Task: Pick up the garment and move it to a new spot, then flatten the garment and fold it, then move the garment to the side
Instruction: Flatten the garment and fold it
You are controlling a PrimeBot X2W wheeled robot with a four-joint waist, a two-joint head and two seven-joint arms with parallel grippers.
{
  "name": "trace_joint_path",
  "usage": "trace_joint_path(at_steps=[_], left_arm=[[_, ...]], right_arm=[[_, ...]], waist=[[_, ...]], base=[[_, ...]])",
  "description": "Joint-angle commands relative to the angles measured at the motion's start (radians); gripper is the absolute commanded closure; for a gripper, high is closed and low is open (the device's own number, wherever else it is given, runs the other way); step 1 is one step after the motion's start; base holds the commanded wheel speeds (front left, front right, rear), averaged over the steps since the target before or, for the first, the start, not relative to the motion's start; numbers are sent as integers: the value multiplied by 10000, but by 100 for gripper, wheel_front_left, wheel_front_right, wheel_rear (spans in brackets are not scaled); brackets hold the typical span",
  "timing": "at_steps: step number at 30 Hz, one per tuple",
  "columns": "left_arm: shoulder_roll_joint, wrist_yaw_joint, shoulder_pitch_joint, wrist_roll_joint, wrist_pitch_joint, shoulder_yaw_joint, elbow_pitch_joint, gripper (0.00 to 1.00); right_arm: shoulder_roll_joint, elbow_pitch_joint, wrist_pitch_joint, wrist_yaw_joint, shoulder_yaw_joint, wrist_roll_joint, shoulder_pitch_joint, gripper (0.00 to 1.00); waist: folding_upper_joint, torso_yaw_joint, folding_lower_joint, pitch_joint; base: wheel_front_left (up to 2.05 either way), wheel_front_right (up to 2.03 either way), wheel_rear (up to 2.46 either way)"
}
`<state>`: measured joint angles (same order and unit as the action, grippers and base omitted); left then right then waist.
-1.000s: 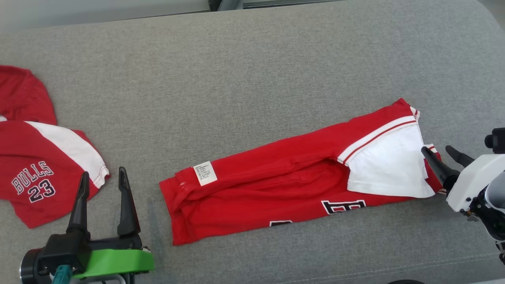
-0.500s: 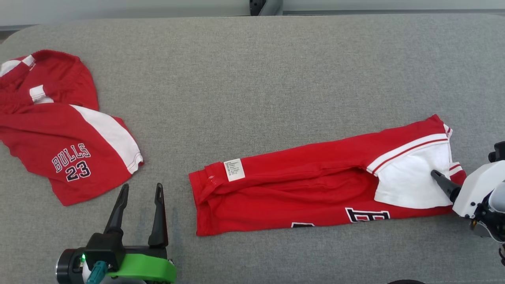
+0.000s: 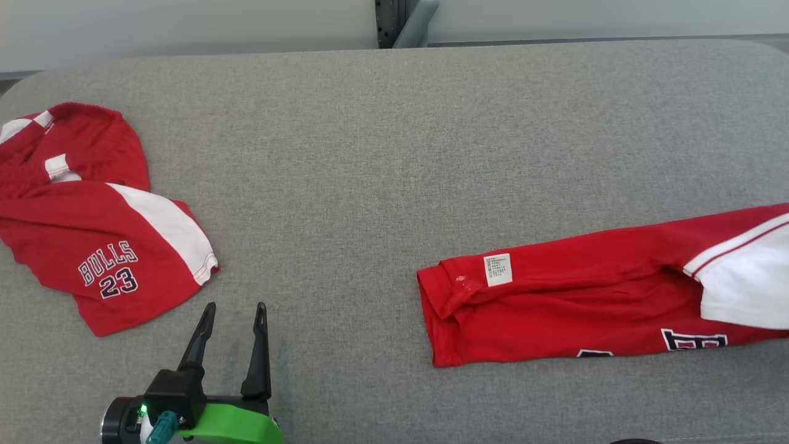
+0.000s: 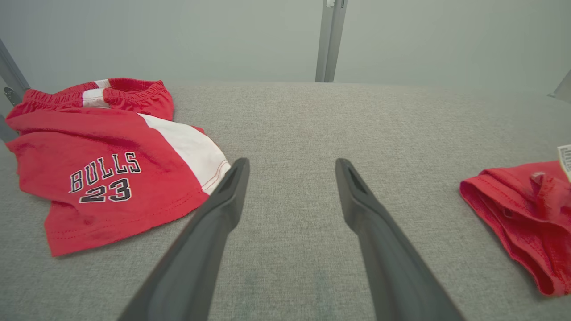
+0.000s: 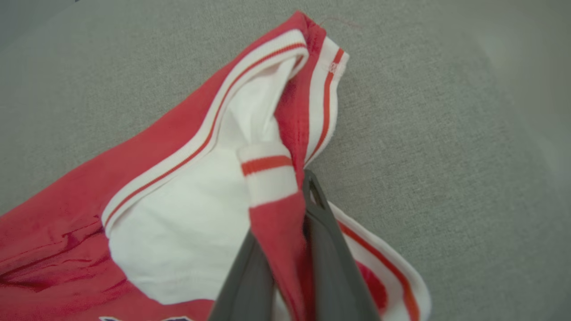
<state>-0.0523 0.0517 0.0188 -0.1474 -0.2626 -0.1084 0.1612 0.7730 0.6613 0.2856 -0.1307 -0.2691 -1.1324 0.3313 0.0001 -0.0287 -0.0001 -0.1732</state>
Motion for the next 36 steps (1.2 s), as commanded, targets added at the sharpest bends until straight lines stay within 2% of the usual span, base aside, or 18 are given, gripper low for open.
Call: trace_joint_path(at_steps=[1,4,6,7,9,12,16,20,27,28,29,30,33,36], left_arm=[[10,52,39,-39,-26,-27,37,0],[14,14,167,-137,-26,-116,188,0],[7,-95,183,-222,-26,-112,226,0],[11,-105,184,-246,-26,-164,259,0],[9,-85,148,-237,-26,-227,320,0],[7,-79,-39,-119,-26,-272,544,0],[6,-83,-228,-81,-27,-339,828,0],[5,-1,-384,-27,-27,-403,1019,0],[8,-62,-359,-189,-27,-366,1298,0],[8,-56,-332,-218,-27,-395,1350,0],[8,-52,-309,-247,-27,-411,1383,0],[8,-56,-293,-260,-27,-424,1412,0],[8,-79,-246,-318,-27,-418,1432,0],[8,-63,-218,-314,-27,-364,1443,0]], right_arm=[[101,-249,-165,0,15,105,119,100],[170,-1468,-256,-1,-59,-114,315,100],[108,-2818,59,-1,-521,-78,305,100],[-25,-4206,425,0,-1097,46,288,100],[-463,-5348,607,-1,-1665,149,269,100],[-1505,-6244,760,-1,-2696,582,276,100],[-3064,-5881,709,0,-3745,1243,596,100],[-4238,-4912,666,-1,-4374,1934,971,100],[-5387,-3272,714,-1,-4600,2578,1589,100],[-5500,-3065,725,-1,-4639,2685,1667,95],[-5605,-2939,770,-1,-4728,2742,1709,59],[-5693,-2887,805,-1,-4831,2775,1726,0],[-5619,-3341,759,-1,-5169,2743,1759,0],[-5234,-4363,271,0,-4998,2404,1393,0]], waist=[[-1,22,1,44],[-1,101,1,177],[-1,233,1,220],[-1,353,1,214],[-1,452,1,225],[-1,539,1,216],[-1,530,1,230],[-1,338,1,195],[-1,144,1,200],[-1,129,1,220],[-1,116,1,238],[-1,107,1,256],[-1,116,1,277],[-1,142,1,328]], base=[[0,0,0],[0,0,0],[0,0,0],[0,0,0],[0,0,0],[0,0,0],[0,0,0],[0,0,0],[0,0,0],[0,0,0],[0,0,0],[0,0,0],[0,0,0],[0,0,0]])
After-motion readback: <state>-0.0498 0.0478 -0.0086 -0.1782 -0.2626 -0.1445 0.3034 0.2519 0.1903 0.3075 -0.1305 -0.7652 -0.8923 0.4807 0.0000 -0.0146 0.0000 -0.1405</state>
